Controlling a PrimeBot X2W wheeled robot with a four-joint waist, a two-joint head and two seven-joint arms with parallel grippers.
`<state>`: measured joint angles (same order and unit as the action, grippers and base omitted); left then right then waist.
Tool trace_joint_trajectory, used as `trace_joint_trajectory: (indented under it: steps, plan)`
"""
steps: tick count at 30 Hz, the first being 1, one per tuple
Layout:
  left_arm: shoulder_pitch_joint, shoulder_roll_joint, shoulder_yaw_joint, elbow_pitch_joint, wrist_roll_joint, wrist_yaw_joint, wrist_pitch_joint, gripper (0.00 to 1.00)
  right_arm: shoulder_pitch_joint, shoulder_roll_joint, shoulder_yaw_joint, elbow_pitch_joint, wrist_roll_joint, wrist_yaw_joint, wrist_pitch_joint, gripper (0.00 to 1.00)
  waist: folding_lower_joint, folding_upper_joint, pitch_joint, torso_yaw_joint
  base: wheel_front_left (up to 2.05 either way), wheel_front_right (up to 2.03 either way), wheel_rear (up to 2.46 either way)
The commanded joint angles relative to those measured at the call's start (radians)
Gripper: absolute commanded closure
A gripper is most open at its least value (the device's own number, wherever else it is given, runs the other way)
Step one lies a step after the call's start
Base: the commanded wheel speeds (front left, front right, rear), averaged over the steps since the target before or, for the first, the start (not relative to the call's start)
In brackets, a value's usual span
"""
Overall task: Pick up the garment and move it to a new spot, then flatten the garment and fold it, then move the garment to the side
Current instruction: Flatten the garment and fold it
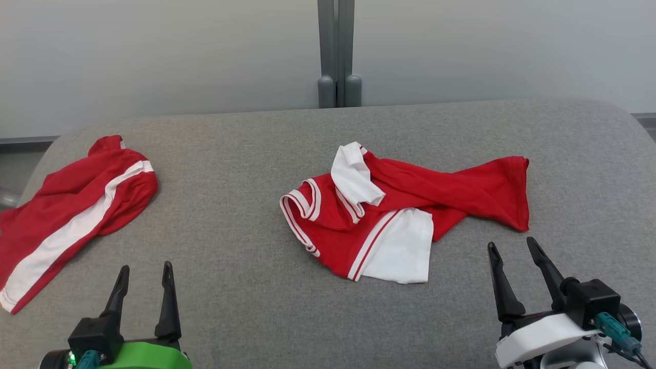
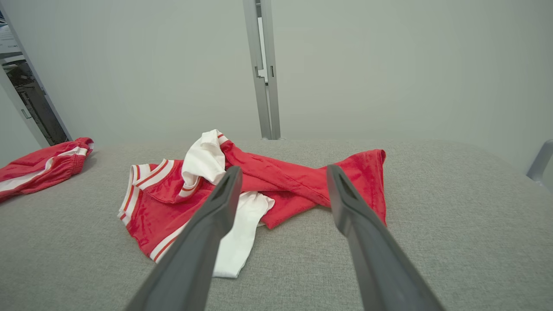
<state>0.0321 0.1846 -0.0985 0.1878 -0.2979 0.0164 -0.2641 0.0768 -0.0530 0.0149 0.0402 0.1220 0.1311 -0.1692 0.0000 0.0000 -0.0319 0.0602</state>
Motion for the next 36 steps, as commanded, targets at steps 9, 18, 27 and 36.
trace_joint_trajectory:
  steps: [9,18,27,36]
  plan:
    - [-0.068,-0.04,-0.065,0.073,0.014,-0.043,0.0,0.0,-0.016,0.0,0.005,0.004,-0.001,-0.001,-0.003,0.0,0.0,0.0,0.024,-0.018,0.0,0.0,0.0]
    - [-0.207,-0.089,-0.183,0.211,0.037,-0.097,0.003,0.0,-0.054,0.0,0.014,0.008,-0.002,-0.001,-0.006,0.0,0.0,0.0,0.095,-0.089,0.0,0.0,0.0]
    - [-0.319,-0.116,-0.25,0.389,0.013,-0.121,0.017,0.0,-0.09,0.001,0.002,0.013,-0.003,-0.001,-0.021,0.0,0.0,0.0,0.178,-0.17,0.0,0.0,0.0]
    - [-0.411,-0.124,-0.275,0.547,-0.006,-0.124,0.015,0.0,-0.123,0.002,0.001,0.027,0.009,-0.001,-0.044,0.0,0.0,0.0,0.237,-0.212,0.0,0.0,0.0]
